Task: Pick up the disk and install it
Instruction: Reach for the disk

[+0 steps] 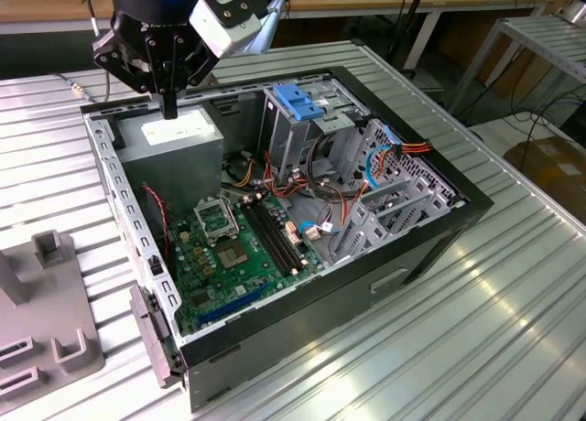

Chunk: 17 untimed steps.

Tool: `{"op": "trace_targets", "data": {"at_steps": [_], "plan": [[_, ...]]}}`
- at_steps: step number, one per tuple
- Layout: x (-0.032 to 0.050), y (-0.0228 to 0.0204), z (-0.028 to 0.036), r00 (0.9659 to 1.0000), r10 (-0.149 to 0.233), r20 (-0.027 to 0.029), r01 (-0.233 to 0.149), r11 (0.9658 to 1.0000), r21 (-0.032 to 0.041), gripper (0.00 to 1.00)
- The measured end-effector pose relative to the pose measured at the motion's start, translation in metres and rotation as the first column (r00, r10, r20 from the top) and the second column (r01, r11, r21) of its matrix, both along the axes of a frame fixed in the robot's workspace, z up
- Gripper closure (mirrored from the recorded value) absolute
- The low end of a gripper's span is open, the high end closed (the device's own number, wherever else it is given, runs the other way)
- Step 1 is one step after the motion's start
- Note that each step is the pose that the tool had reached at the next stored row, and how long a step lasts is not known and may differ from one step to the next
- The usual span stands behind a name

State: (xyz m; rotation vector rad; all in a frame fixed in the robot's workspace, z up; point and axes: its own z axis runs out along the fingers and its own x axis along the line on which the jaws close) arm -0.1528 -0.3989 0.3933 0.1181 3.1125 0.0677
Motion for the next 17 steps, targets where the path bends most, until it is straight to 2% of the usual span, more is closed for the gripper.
{"op": "trace_targets", "data": {"at_steps": [17], "plan": [[-0.0089,0.0,0.0,1.0,0.0,0.0,0.0,1.0,0.0,0.9]]}}
